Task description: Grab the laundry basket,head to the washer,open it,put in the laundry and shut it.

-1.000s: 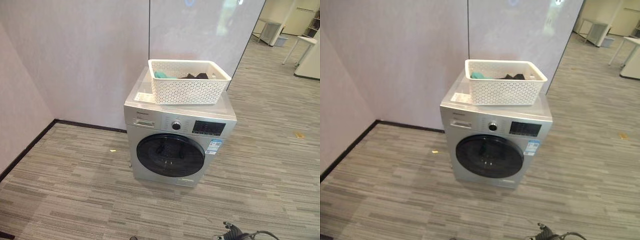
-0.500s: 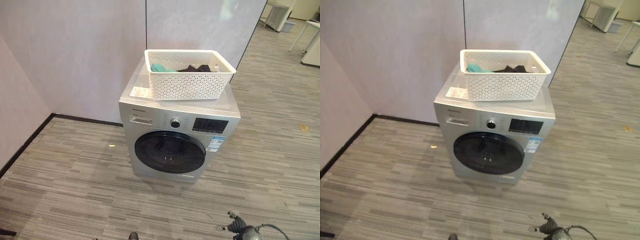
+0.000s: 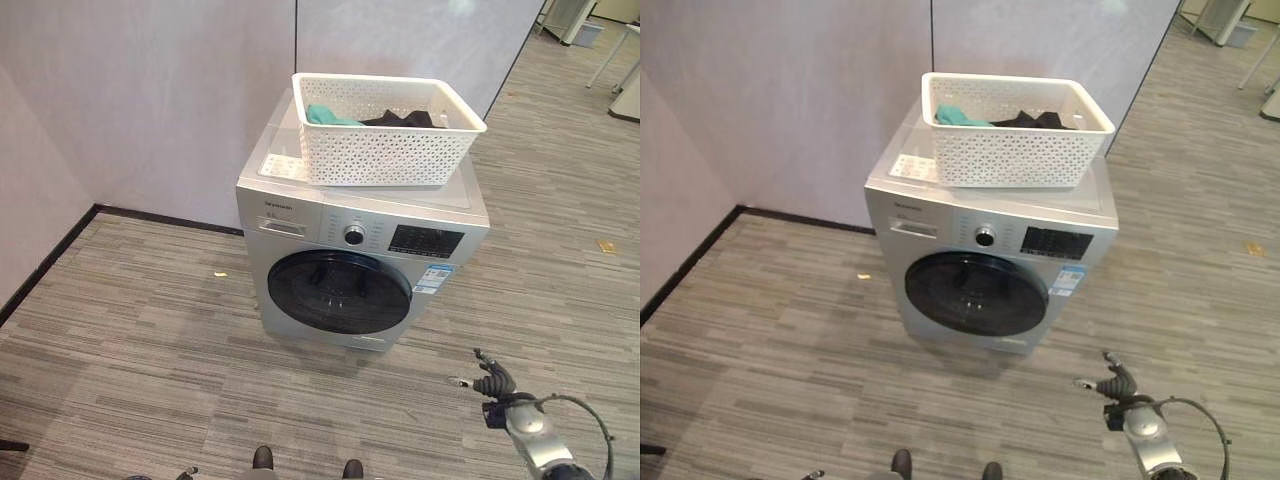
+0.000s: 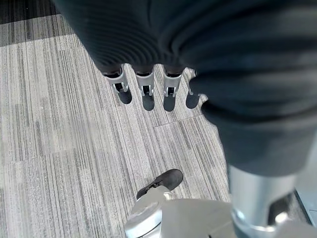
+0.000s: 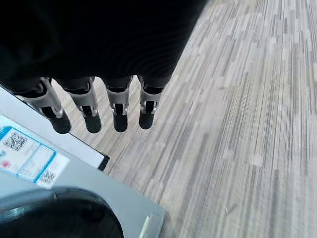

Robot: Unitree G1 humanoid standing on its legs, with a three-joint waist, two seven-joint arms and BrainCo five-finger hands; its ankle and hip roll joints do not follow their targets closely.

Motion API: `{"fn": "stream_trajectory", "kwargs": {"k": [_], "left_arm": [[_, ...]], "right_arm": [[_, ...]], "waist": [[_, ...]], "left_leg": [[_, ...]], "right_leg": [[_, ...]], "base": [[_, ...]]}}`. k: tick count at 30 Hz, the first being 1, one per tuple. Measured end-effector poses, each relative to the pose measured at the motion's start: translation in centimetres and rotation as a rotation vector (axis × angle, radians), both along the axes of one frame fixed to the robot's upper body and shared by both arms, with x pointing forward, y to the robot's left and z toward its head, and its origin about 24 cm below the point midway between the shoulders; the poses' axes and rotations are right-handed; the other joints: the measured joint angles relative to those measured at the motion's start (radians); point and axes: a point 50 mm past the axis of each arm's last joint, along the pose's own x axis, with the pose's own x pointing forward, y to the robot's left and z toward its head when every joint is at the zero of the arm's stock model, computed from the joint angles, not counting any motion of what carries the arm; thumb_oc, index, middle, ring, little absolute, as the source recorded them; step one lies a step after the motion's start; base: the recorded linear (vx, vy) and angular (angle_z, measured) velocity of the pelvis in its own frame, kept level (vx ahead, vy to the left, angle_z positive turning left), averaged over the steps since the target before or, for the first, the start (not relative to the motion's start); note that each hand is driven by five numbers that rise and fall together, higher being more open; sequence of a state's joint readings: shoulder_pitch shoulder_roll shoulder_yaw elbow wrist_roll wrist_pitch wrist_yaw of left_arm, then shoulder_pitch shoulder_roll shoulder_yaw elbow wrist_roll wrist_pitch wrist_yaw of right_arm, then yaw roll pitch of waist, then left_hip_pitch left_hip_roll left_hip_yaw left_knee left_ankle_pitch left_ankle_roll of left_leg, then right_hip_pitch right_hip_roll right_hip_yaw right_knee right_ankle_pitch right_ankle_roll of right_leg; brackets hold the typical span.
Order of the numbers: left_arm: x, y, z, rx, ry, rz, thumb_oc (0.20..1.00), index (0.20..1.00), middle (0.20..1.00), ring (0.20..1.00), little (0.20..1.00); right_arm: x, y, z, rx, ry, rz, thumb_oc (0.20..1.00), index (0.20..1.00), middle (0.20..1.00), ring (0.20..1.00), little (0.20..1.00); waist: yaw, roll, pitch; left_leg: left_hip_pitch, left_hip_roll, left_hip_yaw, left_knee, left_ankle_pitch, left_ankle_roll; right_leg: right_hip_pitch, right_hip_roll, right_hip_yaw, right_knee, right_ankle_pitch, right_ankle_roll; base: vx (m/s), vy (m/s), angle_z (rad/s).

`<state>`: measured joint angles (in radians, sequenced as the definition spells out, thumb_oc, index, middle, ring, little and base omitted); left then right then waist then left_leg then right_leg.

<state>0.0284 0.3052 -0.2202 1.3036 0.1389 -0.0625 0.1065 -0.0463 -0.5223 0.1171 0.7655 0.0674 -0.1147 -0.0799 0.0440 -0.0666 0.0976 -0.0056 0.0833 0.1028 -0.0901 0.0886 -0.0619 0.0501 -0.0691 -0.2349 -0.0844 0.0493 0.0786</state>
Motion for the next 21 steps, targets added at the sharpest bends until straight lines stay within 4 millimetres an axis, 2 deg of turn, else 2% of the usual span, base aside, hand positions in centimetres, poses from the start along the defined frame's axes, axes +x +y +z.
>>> {"fn": "stream_trajectory", "kwargs": {"k": [2,3,8,11,14,17,21], "left_arm": [[0.1,-0.1,0.0,-0.002,-0.003,-0.001,1.0,1.0,1.0,1.0,1.0],[0.2,-0.2,0.0,-0.005,-0.009,-0.006,1.0,1.0,1.0,1.0,1.0],[1.7,-0.4,0.2,-0.006,-0.046,-0.014,1.0,1.0,1.0,1.0,1.0],[2.8,-0.4,0.5,0.001,-0.094,-0.021,1.0,1.0,1.0,1.0,1.0],[3.5,-0.4,0.7,0.011,-0.119,-0.024,1.0,1.0,1.0,1.0,1.0],[4.9,-0.5,1.1,0.02,-0.171,-0.057,1.0,1.0,1.0,1.0,1.0],[6.7,-0.8,1.7,0.024,-0.241,-0.068,1.0,1.0,1.0,1.0,1.0]], "right_arm": [[0.2,-0.2,0.1,0.006,-0.008,-0.022,1.0,1.0,1.0,1.0,1.0],[1.1,-0.6,0.7,-0.026,-0.015,-0.007,1.0,1.0,1.0,1.0,1.0],[6.4,-1.3,5.6,-0.096,-0.191,0.006,1.0,1.0,1.0,1.0,1.0],[9.0,-0.4,8.1,-0.129,-0.27,0.063,1.0,1.0,1.0,1.0,1.0],[10.3,0.5,9.0,-0.153,-0.287,0.1,1.0,1.0,1.0,1.0,1.0],[12.4,1.2,11.1,-0.185,-0.34,0.127,1.0,1.0,1.0,1.0,1.0],[13.7,1.9,12.6,-0.203,-0.377,0.151,1.0,1.0,1.0,1.0,1.0]], "waist": [[-0.001,0.001,0.004],[0.008,0.013,0.011],[0.022,0.05,0.067],[0.038,0.065,0.104],[0.052,0.063,0.125],[0.064,0.054,0.14],[0.08,0.035,0.169]], "left_leg": [[0.0,-0.001,-0.002,0.002,0.0,0.0],[-0.018,-0.003,-0.01,0.0,0.004,-0.003],[-0.084,-0.003,-0.012,0.003,0.034,0.004],[-0.136,-0.002,-0.011,0.003,0.048,-0.002],[-0.148,0.0,-0.01,0.003,0.051,-0.003],[-0.186,-0.001,-0.01,0.003,0.056,-0.007],[-0.208,-0.002,-0.014,0.003,0.062,0.002]], "right_leg": [[0.002,0.0,-0.001,0.0,0.0,0.0],[-0.013,-0.002,-0.014,-0.007,0.001,0.002],[-0.078,-0.002,-0.017,-0.003,0.03,0.004],[-0.129,-0.001,-0.015,-0.003,0.046,0.004],[-0.144,0.0,-0.013,-0.004,0.05,0.001],[-0.182,-0.001,-0.013,-0.004,0.056,0.004],[-0.198,-0.001,-0.02,-0.001,0.059,0.001]], "base": [[-0.08,0.004,0.07],[-0.1,0.009,0.14],[-0.1,0.01,0.03],[-0.04,-0.007,-0.01],[0.0,-0.001,-0.01],[0.0,0.0,0.0],[0.01,0.002,0.04]]}}
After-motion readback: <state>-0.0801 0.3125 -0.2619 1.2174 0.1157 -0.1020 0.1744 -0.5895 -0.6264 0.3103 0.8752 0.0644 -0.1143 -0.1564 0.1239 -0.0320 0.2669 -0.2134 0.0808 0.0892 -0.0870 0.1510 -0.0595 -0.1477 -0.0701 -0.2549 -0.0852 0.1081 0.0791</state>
